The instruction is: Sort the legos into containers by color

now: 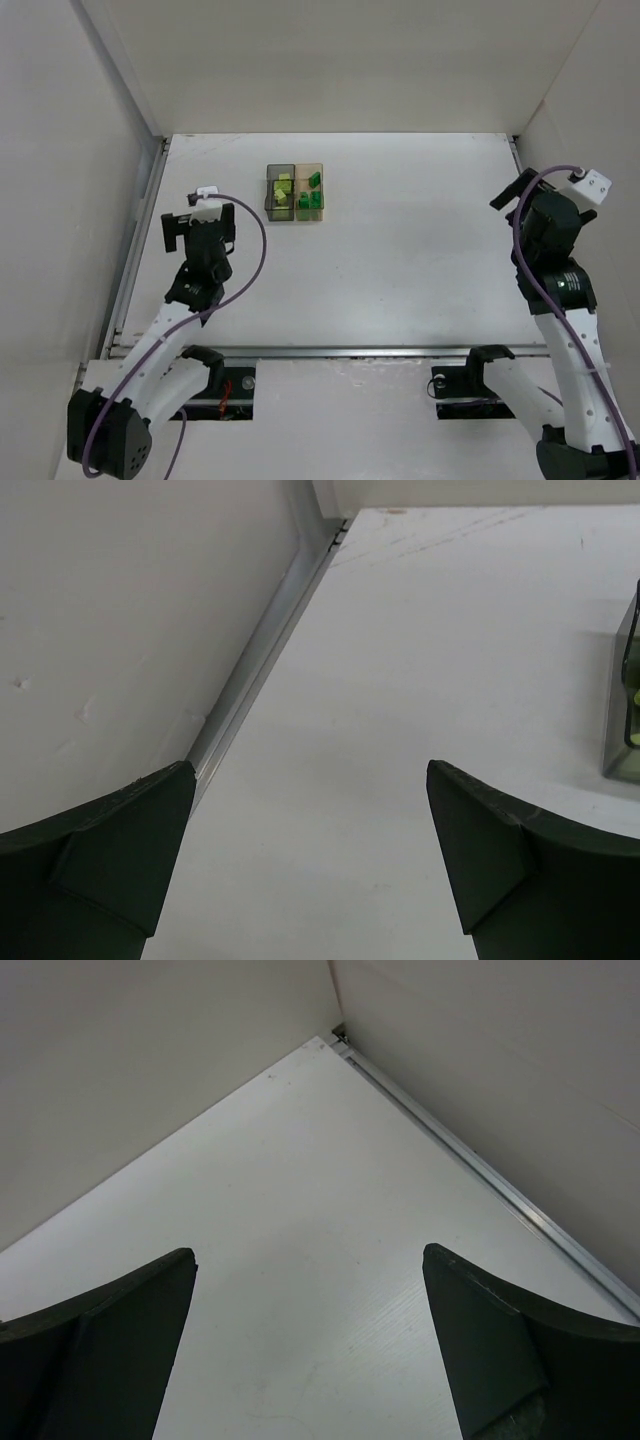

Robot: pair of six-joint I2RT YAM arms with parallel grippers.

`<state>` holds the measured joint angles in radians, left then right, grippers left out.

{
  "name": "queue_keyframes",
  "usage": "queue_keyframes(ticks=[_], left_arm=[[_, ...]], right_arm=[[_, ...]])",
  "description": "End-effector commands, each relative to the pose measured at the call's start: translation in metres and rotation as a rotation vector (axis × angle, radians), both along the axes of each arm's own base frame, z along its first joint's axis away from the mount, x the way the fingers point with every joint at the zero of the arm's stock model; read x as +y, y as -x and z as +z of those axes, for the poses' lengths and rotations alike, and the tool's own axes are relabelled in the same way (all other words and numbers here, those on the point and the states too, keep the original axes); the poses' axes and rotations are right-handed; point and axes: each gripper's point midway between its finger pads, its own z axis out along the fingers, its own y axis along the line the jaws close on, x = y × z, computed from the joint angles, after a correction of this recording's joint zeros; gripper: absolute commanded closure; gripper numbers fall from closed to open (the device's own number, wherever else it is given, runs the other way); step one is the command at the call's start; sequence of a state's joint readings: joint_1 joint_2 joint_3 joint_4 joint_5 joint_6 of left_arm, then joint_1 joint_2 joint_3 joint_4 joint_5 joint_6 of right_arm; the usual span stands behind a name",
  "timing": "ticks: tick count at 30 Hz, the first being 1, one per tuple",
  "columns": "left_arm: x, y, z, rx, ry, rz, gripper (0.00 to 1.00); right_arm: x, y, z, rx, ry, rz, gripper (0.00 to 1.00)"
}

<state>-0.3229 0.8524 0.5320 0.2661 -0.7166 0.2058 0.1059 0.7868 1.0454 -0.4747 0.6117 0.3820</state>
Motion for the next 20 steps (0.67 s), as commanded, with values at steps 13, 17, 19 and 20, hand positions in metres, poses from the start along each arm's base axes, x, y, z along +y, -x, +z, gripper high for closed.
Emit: queue_keyframes(ticks=[13,17,19,20], left_arm=[[-0.002,0.020,0.014,-0.145,0.057,0.009,0.00],[-0.002,0.021,0.013,-0.152,0.060,0.009,0.00],[-0.004,0.021,0.013,-0.151,0.061,0.000,0.00],[-0.004,0.021,0.013,-0.151,0.061,0.000,0.00]], right_arm=[[0.022,0.007,0.005,0.018,-0.063,0.118,0.00],[0.025,0.009,0.001,0.029,-0.067,0.139,0.00],[0.031,0.005,-0.005,0.033,-0.075,0.168,0.00],[0.033,0.004,0.001,-0.003,-0.078,0.182,0.00]])
